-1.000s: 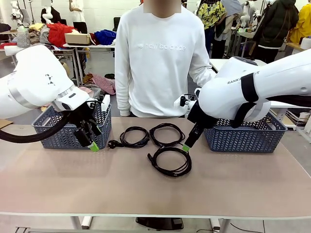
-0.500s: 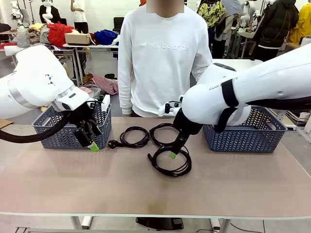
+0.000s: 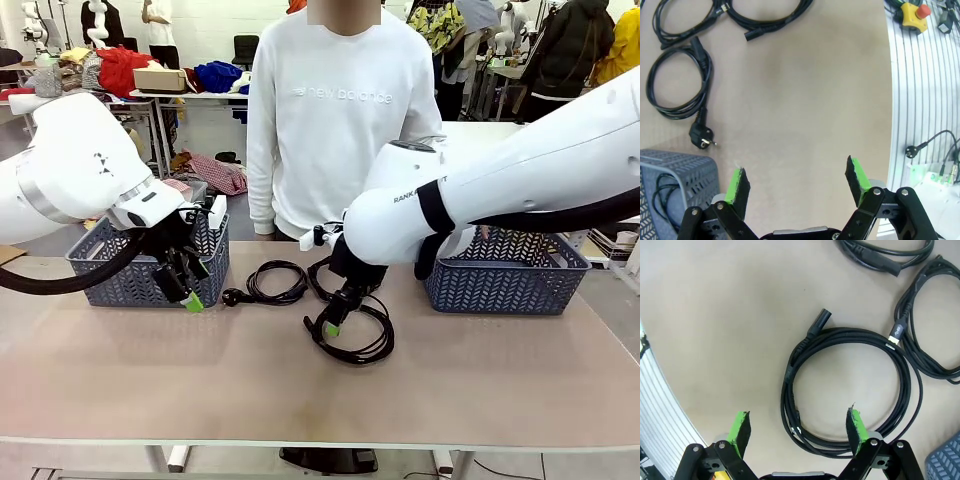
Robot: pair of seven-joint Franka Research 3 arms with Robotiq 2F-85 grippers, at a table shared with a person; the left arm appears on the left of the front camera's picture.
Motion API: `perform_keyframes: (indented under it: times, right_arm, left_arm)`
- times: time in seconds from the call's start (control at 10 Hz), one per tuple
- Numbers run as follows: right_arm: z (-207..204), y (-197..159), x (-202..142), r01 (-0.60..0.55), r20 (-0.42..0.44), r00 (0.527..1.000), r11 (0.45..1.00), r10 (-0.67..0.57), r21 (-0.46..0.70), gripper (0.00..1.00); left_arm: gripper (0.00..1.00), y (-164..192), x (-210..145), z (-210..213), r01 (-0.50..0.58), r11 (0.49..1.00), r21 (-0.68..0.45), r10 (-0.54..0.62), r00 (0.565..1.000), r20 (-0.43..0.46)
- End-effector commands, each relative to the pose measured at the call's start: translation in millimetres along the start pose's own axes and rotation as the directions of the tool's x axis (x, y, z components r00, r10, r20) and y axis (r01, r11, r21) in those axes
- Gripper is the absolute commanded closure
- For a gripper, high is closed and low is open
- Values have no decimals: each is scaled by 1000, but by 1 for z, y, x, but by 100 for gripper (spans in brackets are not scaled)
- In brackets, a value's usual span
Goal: Organize the cables according to human instructions.
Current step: Pick up a bundle of cables and place it in the basket indicated by the human.
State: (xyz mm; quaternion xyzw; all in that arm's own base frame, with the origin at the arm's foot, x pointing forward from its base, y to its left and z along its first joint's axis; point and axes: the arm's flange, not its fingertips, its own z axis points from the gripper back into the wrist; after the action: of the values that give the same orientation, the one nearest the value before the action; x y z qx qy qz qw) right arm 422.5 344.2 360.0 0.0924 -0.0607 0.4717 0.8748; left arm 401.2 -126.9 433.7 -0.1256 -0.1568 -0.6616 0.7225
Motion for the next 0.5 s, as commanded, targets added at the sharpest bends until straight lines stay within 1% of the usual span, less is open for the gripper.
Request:
perform_keyframes:
  times: [0.0, 0.4]
  right_arm:
    - [-9, 4, 19, 15, -64, 998, 1000, -16, -16, 0]
    - [-31, 9, 28, 22, -102, 995, 1000, -20, 11, 0]
  left_arm:
    - [0, 0, 0, 0, -2, 1000, 5, 2, 1000, 1]
    - [0, 0, 0, 0, -2, 1000, 5, 2, 1000, 1]
